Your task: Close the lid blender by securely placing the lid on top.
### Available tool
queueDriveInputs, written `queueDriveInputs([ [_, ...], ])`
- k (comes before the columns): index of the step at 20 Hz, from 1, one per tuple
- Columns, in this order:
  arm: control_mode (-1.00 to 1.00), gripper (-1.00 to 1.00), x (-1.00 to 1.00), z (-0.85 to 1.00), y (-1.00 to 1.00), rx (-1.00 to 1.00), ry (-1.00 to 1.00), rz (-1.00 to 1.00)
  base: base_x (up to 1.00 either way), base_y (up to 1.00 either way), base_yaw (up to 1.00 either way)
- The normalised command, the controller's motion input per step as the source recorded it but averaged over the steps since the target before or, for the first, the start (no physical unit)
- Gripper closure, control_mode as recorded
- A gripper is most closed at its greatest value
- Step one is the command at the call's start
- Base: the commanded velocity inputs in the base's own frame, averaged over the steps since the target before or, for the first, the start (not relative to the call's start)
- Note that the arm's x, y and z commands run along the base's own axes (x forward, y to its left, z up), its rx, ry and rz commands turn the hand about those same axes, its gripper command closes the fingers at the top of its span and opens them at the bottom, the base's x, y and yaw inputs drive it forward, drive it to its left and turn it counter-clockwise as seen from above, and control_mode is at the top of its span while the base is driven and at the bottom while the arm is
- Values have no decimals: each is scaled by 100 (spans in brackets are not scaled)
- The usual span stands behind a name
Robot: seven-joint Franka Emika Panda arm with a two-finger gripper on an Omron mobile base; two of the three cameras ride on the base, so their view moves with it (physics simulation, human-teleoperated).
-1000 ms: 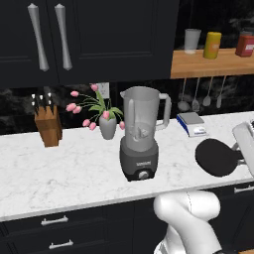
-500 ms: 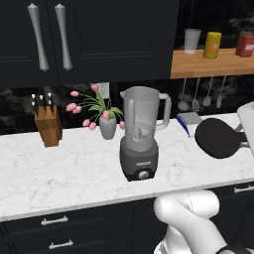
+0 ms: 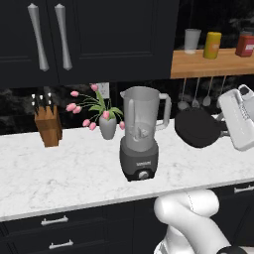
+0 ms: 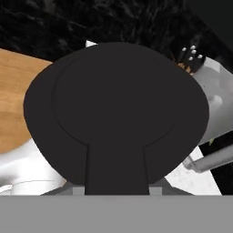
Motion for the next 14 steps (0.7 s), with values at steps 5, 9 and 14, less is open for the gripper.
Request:
queueDriveInputs([
  [5, -100, 100, 27, 70, 42, 0, 0, -5, 0, 0, 0],
  [9, -100, 100, 52, 71, 25, 0, 0, -8, 0, 0, 0],
  [14, -100, 100, 66, 20, 32, 0, 0, -11, 0, 0, 0],
])
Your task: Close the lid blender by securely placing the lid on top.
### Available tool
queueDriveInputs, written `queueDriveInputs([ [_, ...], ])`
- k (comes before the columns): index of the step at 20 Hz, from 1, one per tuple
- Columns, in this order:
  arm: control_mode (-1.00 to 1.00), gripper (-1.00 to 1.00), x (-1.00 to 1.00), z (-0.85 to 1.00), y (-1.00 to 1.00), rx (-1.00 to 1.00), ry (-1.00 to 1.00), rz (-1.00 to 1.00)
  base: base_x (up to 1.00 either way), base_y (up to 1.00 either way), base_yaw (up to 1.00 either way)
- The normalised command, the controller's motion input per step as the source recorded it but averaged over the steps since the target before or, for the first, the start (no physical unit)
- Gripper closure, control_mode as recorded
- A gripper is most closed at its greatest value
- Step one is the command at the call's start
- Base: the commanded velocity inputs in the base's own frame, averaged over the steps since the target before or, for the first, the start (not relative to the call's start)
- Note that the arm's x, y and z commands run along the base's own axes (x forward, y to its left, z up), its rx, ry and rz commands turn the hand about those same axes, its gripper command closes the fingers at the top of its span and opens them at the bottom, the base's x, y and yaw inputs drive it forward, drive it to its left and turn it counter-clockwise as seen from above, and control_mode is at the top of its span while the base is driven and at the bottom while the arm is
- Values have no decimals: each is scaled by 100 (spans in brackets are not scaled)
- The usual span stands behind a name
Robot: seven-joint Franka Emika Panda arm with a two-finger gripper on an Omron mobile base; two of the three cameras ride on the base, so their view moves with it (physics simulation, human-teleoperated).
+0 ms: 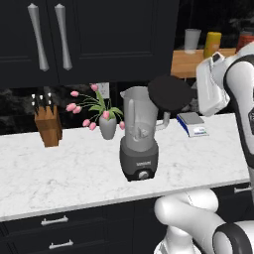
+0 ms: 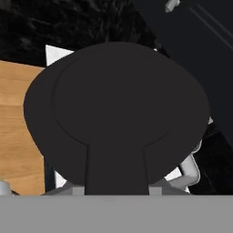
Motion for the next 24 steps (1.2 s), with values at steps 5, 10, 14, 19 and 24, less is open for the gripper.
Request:
queueDriveInputs([
  [5, -100, 100, 74, 0, 19, -1, 5, -2, 0, 0, 0],
  [10, -100, 100, 61, 0, 0, 0, 5, 1, 0, 0, 0],
  [14, -100, 100, 40, -1, 1, 0, 3, 11, 0, 0, 0],
  [19, -100, 100, 11, -10, 23, 0, 0, 13, 0, 0, 0],
  [24, -100, 100, 18, -5, 15, 0, 0, 5, 0, 0, 0],
])
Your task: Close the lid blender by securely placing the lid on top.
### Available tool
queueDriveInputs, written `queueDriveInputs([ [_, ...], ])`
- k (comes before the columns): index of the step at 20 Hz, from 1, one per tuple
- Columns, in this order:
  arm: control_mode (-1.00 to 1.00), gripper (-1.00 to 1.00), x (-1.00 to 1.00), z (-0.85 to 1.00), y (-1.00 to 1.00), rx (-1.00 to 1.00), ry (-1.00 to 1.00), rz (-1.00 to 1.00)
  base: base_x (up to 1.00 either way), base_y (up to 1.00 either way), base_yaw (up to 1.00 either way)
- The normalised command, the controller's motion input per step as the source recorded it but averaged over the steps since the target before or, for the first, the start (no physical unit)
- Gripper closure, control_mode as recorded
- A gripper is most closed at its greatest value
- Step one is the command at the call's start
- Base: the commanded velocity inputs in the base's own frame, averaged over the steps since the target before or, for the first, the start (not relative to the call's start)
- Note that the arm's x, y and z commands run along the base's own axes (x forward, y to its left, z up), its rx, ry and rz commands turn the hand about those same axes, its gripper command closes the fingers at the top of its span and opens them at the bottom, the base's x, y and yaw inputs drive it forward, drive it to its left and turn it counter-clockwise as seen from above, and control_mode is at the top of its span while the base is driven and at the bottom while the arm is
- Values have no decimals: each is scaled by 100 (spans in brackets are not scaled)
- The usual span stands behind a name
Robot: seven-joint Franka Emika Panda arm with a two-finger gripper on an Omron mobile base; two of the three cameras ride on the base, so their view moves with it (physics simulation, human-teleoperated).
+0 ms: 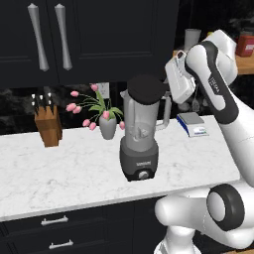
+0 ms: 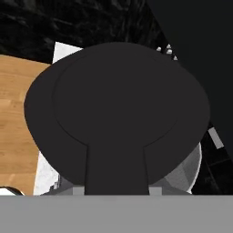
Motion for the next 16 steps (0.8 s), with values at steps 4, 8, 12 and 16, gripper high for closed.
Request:
queueDriveInputs([
  [4, -100, 100, 45, -5, 5, 0, 0, 0, 0, 0, 0],
  [8, -100, 100, 67, 0, 4, 0, 4, 0, 0, 0, 0],
  [12, -100, 100, 57, 0, 3, 0, 4, 0, 0, 0, 0],
  [16, -100, 100, 52, 0, 1, 0, 3, 0, 0, 0, 0],
])
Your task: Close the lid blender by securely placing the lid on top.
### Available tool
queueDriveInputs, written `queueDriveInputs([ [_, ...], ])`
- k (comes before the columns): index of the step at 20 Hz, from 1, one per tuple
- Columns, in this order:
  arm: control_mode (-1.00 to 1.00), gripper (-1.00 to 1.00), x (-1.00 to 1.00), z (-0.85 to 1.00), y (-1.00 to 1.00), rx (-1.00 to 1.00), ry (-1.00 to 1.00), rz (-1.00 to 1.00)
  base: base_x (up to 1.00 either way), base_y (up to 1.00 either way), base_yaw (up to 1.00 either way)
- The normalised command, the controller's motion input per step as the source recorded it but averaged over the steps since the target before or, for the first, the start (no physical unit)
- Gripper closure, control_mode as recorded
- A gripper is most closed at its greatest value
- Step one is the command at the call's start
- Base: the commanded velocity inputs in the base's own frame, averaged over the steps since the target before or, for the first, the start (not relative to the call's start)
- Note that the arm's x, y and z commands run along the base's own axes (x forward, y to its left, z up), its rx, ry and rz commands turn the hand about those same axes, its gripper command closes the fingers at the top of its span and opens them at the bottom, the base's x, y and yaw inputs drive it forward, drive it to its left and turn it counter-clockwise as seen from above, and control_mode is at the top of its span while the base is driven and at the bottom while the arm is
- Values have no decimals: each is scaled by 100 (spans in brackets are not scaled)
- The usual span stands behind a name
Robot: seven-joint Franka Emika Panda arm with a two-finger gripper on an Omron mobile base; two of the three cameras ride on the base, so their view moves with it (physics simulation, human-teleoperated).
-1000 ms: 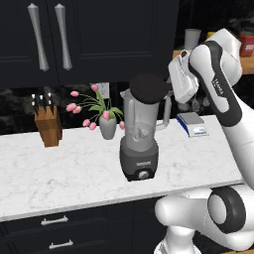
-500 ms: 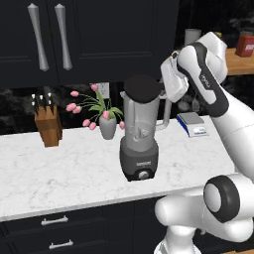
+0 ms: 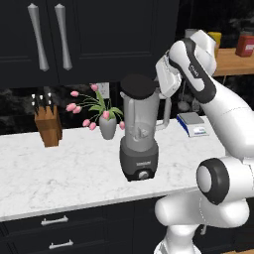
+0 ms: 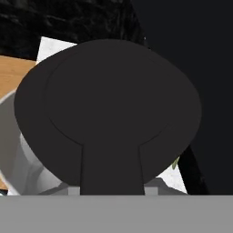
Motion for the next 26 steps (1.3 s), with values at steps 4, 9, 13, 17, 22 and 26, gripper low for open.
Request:
queueDriveInputs([
  [4, -100, 100, 1, -4, 0, 0, 0, 3, 0, 0, 0],
  [9, -100, 100, -25, -18, 0, 0, 0, 3, 0, 0, 0],
  [13, -100, 100, -1, -8, -4, 0, 2, 2, 0, 0, 0],
  [17, -100, 100, 4, 4, -2, 0, 9, 0, 0, 0, 0],
  [22, -100, 100, -15, 5, -7, 0, 11, 0, 0, 0, 0],
  [26, -100, 100, -17, 0, -16, 0, 7, 2, 0, 0, 0],
])
